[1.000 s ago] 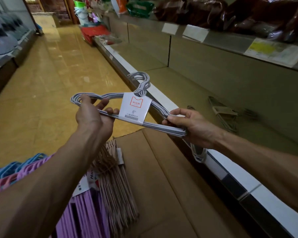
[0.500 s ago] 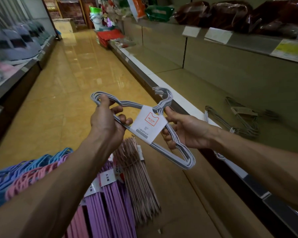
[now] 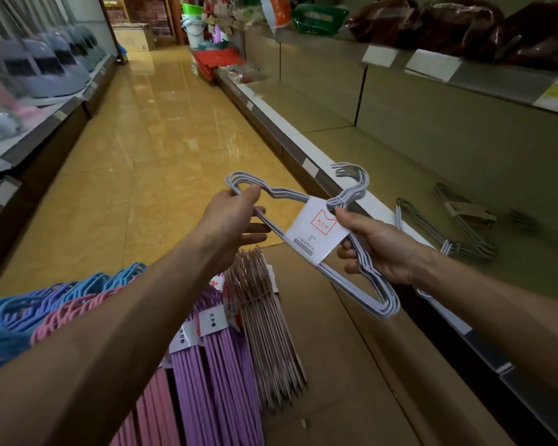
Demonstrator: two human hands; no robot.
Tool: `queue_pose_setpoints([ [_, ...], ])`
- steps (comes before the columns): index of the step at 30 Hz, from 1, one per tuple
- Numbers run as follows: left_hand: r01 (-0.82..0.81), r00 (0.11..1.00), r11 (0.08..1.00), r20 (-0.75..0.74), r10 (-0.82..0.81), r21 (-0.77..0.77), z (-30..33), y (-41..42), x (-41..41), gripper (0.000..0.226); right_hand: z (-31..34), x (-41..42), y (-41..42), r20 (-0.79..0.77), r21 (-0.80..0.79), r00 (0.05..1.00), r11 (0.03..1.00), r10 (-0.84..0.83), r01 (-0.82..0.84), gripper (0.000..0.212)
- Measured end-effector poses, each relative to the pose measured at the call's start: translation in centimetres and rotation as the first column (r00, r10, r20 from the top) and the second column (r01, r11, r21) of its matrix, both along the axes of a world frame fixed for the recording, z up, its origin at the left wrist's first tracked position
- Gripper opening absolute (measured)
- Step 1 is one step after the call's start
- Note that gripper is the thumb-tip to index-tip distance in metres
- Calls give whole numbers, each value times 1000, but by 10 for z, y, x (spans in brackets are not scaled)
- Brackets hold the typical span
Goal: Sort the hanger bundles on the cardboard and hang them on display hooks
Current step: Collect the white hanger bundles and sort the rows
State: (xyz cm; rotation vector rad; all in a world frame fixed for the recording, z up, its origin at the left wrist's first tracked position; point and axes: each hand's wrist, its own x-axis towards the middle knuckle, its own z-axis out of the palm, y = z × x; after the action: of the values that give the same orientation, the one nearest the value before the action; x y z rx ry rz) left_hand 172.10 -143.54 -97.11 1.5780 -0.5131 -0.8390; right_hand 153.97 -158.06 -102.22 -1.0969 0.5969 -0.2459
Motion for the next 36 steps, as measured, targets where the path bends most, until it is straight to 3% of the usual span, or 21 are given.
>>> queue_pose_setpoints([
  [3,20,981,994,192,-41,111,-6,1,4,59,-12,-6,-6,-42,-113,991,986,-127,121,28],
  [6,58,935,985,336,-110,161,-10,2,6,52,-24,-5,-4,-67,-238,964,942,-257,235,30],
  [9,130,805,962,540,-245,242,-13,3,2,41,-37,1,7,-116,-351,935,895,-334,276,28],
  [11,164,740,946,600,-305,279,-16,3,0,38,-52,4,14,-184,-470,906,844,-381,259,27],
  [14,189,674,918,634,-380,349,-22,3,1,40,-72,8,23,-281,-619,861,766,-423,174,30],
  [19,186,543,841,660,-519,508,-37,8,16,44,-104,20,38,-323,-707,820,696,-473,123,35],
  [27,181,468,821,687,-556,541,-50,7,23,44,-131,44,76,-354,-561,895,827,-270,27,25],
  [32,172,312,784,722,-617,596,-58,4,19,42,-130,52,84,-364,-527,905,850,-222,-3,30],
  [36,132,189,703,679,-710,699,-62,4,18,38,-125,53,83,-424,-547,889,831,-173,-99,34],
])
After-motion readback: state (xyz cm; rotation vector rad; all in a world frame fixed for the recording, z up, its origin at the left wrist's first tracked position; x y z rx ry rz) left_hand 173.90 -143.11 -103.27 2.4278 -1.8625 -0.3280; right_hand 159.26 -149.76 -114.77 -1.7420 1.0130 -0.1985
